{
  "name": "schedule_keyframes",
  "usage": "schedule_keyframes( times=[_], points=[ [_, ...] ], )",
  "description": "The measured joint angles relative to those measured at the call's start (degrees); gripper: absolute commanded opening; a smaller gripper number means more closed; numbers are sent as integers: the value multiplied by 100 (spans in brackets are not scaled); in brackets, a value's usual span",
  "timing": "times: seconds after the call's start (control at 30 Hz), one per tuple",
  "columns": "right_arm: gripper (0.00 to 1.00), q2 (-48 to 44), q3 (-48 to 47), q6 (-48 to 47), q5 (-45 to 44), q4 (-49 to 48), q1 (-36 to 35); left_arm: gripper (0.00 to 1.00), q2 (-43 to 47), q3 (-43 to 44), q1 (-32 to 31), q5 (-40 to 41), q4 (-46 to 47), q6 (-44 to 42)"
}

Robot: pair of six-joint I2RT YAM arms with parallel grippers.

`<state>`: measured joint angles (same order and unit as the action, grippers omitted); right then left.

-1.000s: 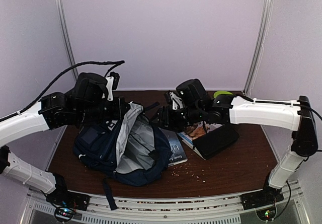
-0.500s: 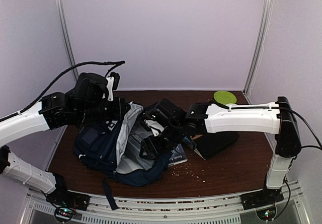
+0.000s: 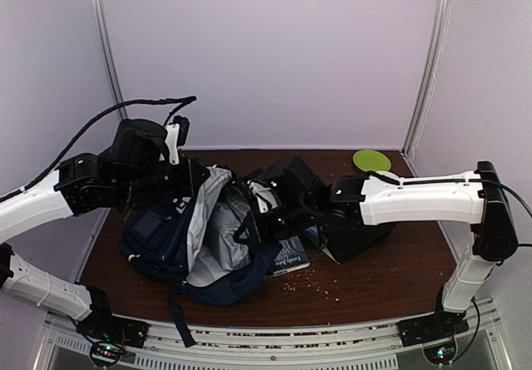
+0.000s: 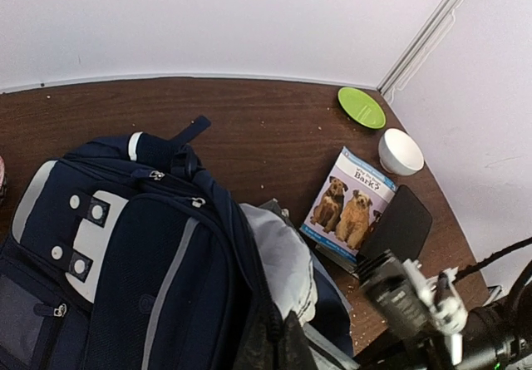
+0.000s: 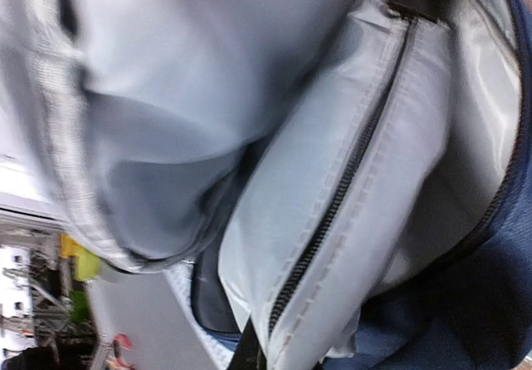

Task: Pack the student bag
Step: Place the stationery in the student bag.

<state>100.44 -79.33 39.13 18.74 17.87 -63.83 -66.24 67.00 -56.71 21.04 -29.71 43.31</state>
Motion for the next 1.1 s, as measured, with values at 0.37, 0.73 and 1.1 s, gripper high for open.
schedule_keyframes(
  times=[0.37, 0.73, 1.1],
  points=[
    [0, 208, 1121, 2616, 503, -4192, 586, 0, 308, -199, 0, -101, 199, 275],
    [0, 758, 828, 2295, 614, -5438, 511, 0, 542, -179, 4, -345, 317, 525],
    [0, 800, 879, 98, 680, -5174, 234, 0, 874, -164, 4, -435, 247, 719]
  ],
)
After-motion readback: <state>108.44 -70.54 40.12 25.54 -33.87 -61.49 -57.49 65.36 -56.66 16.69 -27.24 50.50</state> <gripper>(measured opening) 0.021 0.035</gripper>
